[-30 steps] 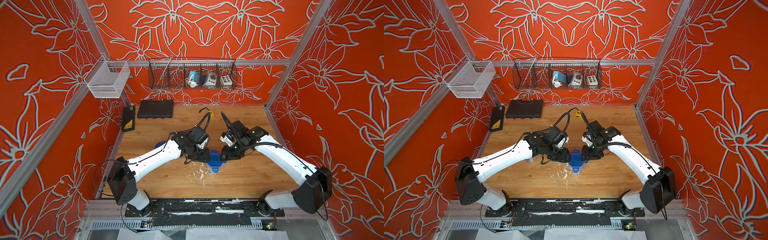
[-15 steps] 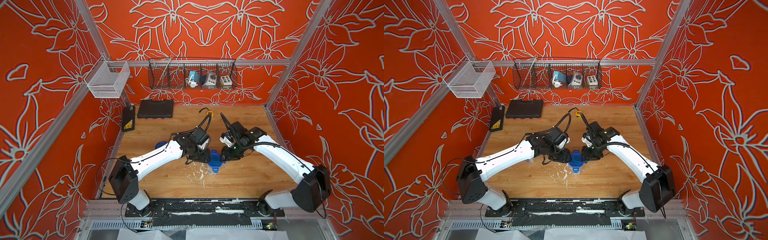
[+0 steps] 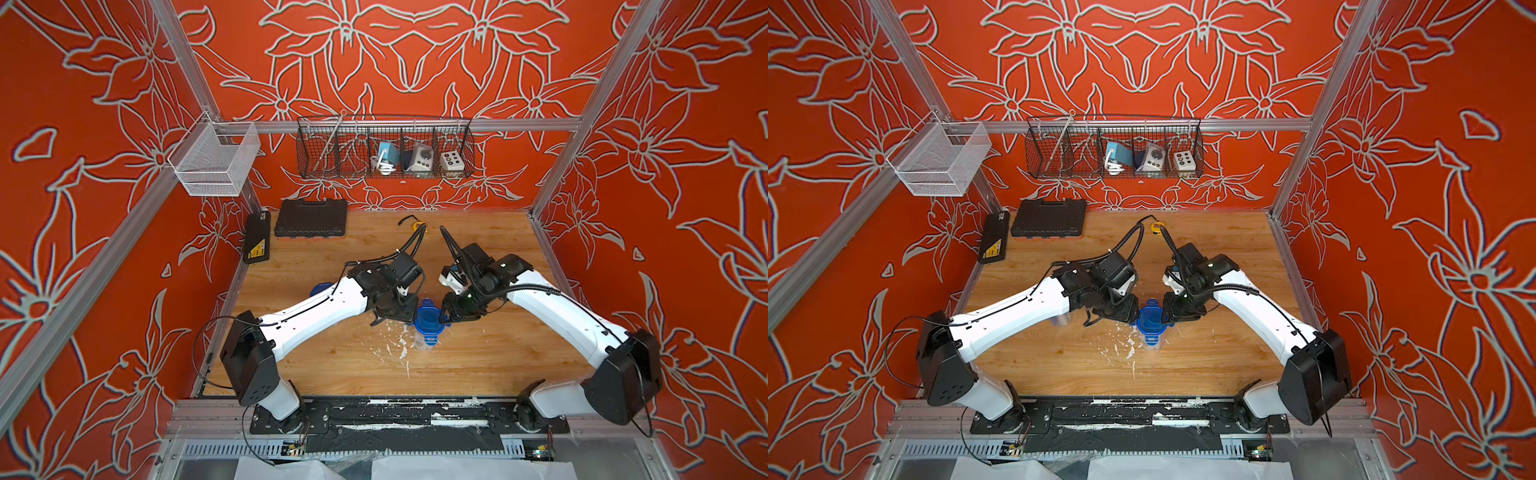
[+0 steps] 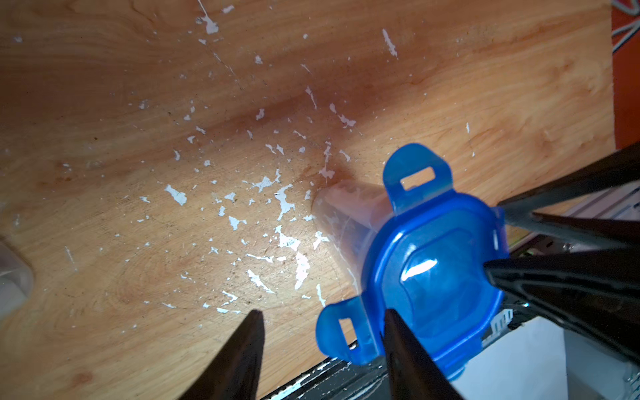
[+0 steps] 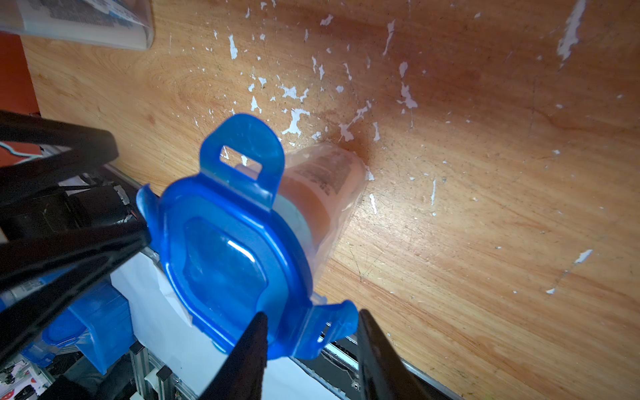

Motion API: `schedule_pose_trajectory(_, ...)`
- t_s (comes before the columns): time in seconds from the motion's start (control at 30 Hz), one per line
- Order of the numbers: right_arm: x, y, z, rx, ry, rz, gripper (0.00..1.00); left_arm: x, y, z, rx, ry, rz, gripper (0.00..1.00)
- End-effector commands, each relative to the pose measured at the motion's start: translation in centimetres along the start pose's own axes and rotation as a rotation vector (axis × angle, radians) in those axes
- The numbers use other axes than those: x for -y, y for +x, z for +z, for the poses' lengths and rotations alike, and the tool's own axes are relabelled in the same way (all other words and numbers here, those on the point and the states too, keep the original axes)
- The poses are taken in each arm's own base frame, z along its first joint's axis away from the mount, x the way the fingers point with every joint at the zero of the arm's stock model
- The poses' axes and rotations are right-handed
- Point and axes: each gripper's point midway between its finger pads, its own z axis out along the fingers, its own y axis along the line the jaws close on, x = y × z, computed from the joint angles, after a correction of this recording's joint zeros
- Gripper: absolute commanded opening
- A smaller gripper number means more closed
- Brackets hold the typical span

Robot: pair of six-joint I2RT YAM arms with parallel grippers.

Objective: Pack away toiletry kits
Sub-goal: Close the fastener on the container.

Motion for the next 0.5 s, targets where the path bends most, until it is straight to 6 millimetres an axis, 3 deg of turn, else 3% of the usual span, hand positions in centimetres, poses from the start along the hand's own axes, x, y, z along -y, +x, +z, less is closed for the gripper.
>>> schedule_pose_trajectory(0.0, 0.6, 0.9, 0.7, -0.041, 0.027, -0.009, 0.44, 1.0, 0.6, -0.6, -0.01, -0.01, 0.011, 0.47)
schedule_pose_trajectory(0.13, 0.5, 0.8, 0.7, -0.038, 0.028, -0.008, 0.44, 2.1, 1.5, -0.1, -0.03, 0.01, 0.006, 0.44)
schedule_pose_trajectory(0.47, 0.5, 0.9, 0.8, -0.04, 0.029, -0.012, 0.45, 1.5, 2.0, 0.7, -0.036, -0.004, -0.002, 0.41)
